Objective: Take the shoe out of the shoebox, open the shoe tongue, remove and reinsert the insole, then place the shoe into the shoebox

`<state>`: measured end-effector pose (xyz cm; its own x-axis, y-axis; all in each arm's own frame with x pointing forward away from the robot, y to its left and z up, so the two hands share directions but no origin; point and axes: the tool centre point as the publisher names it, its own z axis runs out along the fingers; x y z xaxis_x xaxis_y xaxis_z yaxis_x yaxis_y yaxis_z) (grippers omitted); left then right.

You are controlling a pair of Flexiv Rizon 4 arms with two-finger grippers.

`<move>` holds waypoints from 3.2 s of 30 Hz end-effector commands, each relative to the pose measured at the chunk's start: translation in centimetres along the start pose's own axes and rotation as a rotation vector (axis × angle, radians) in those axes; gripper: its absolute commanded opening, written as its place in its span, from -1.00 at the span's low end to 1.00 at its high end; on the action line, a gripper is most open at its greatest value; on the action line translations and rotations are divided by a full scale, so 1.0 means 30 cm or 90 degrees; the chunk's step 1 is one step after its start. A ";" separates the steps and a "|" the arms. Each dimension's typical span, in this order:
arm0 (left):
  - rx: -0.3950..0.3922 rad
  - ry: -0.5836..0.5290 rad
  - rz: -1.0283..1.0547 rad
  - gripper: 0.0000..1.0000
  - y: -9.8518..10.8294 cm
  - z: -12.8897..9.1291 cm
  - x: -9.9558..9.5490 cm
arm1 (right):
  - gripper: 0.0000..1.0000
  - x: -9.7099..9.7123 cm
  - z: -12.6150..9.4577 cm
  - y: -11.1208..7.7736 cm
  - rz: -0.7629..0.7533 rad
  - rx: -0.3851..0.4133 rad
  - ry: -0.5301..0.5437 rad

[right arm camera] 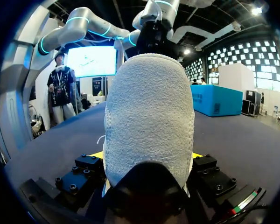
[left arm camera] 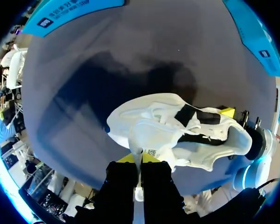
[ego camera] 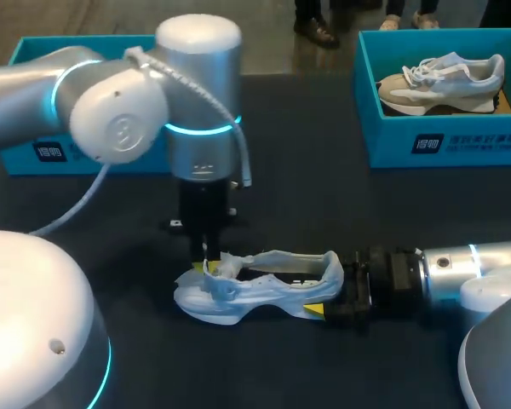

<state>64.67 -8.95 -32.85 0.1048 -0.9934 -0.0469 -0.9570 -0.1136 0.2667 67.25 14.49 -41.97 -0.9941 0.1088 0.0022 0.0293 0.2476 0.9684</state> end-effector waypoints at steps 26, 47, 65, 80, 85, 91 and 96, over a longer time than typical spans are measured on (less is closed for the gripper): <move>0.089 0.099 0.082 0.89 0.074 -0.104 -0.077 | -1.00 -0.001 0.000 -0.005 0.000 0.001 -0.002; 0.102 0.032 0.669 -1.00 0.176 -0.469 0.055 | -1.00 -0.001 0.000 -0.005 0.000 0.001 -0.002; 0.056 -0.053 0.835 -1.00 0.180 -0.463 0.094 | -1.00 -0.001 0.000 -0.005 0.000 0.001 -0.002; 0.112 -0.044 1.097 -1.00 0.082 -0.249 0.211 | -1.00 -0.001 0.000 -0.005 0.000 0.001 -0.002; 0.118 -0.081 1.124 -1.00 0.077 -0.218 0.217 | -1.00 -0.001 0.000 -0.005 0.000 0.001 -0.002; 0.118 -0.081 1.124 -1.00 0.077 -0.218 0.217 | -1.00 -0.001 0.000 -0.005 0.000 0.001 -0.002; 0.119 -0.080 1.137 -1.00 0.056 -0.186 0.250 | -1.00 -0.001 0.000 -0.005 0.000 0.001 -0.002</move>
<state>65.18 -15.95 -26.31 -0.9928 0.0990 0.0679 0.0973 0.9949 -0.0272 67.26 14.47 -41.99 -0.9940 0.1091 0.0024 0.0295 0.2475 0.9684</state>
